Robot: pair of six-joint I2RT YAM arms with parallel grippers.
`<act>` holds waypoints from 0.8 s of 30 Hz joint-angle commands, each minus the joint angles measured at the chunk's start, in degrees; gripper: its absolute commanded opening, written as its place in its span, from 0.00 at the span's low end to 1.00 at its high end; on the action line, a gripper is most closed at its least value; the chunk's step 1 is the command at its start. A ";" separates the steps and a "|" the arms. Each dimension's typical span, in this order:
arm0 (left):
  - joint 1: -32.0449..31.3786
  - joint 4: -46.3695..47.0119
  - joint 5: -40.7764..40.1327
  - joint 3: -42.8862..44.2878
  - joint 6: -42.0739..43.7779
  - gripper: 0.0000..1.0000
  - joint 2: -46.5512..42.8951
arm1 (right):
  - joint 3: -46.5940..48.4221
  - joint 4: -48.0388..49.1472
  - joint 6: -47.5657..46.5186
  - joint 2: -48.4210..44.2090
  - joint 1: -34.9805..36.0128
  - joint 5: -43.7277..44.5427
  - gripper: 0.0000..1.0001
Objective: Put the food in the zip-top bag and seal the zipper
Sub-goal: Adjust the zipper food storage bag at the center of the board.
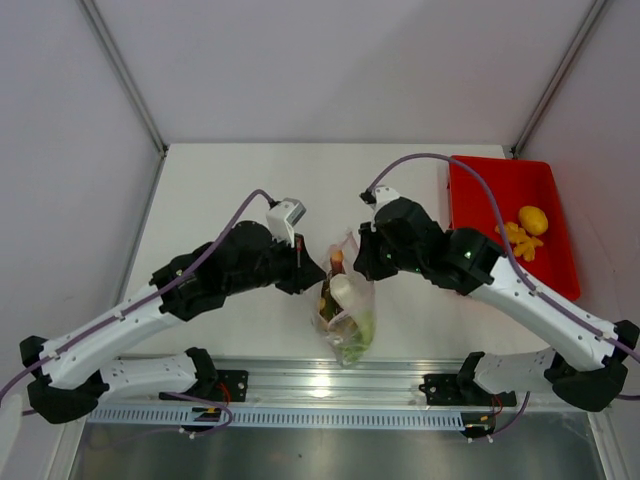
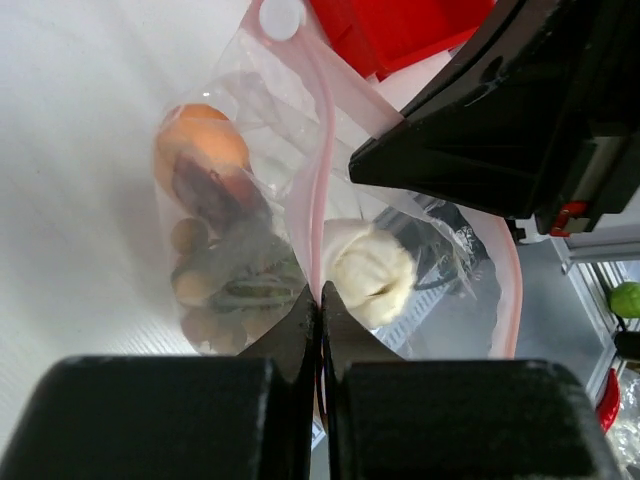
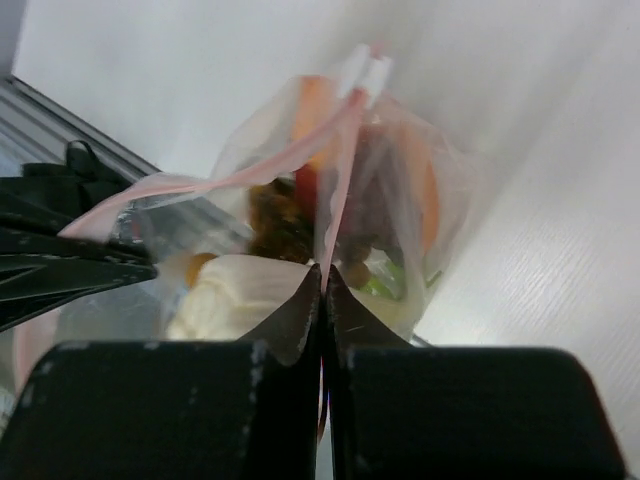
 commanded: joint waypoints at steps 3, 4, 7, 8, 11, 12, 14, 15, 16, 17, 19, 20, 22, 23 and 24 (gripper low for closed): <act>0.45 -0.94 0.31 12.39 2.65 0.00 -0.20 | 14.57 0.57 -3.04 -0.50 0.90 -2.04 0.00; 0.45 -0.95 0.57 12.05 2.48 0.00 -0.37 | 14.94 0.83 -2.87 -0.41 1.34 -2.13 0.00; 0.54 0.10 -0.56 7.16 1.34 0.01 -1.78 | 11.45 2.23 -2.60 -1.02 1.78 -0.99 0.00; 0.62 0.45 -0.65 5.47 1.16 0.01 -2.04 | 9.51 3.72 -2.25 -1.46 1.35 -0.99 0.00; 3.34 0.89 2.31 0.45 0.55 0.01 -1.43 | 1.34 7.58 -1.90 -2.78 -2.52 -4.84 0.00; 4.74 0.98 3.55 -0.34 0.54 0.01 -1.17 | 0.36 7.78 -1.99 -2.35 -4.09 -5.20 0.00; 5.63 1.25 4.96 0.35 1.07 0.01 -1.25 | 1.22 7.08 -2.69 -1.12 -4.55 -5.12 0.00; 6.16 1.16 4.97 1.23 1.42 0.00 -1.34 | 2.54 6.64 -3.65 0.28 -4.55 -4.86 0.00; 6.16 0.90 4.80 2.28 1.77 0.01 -1.43 | 4.11 6.29 -4.18 0.90 -4.55 -4.85 0.00; 6.16 0.37 4.53 5.42 2.64 0.01 -1.51 | 7.78 5.24 -4.62 1.43 -4.55 -5.03 0.00; 6.16 -0.59 4.62 7.64 3.09 0.01 -1.43 | 11.84 4.18 -5.85 2.83 -4.29 -5.12 0.00; 6.16 -1.03 4.88 10.09 3.18 0.00 -1.51 | 15.52 2.78 -6.20 3.28 -4.28 -5.12 0.00; 6.16 -0.78 6.02 10.47 3.01 0.01 -2.48 | 18.01 1.89 -6.38 3.63 -4.02 -4.94 0.00; 6.16 -0.60 6.02 10.21 2.57 0.01 -2.92 | 18.54 1.71 -6.29 3.46 -3.85 -5.12 0.00; 6.16 -0.34 5.94 8.29 2.39 0.01 -3.27 | 17.76 2.15 -6.12 3.02 -3.93 -5.38 0.00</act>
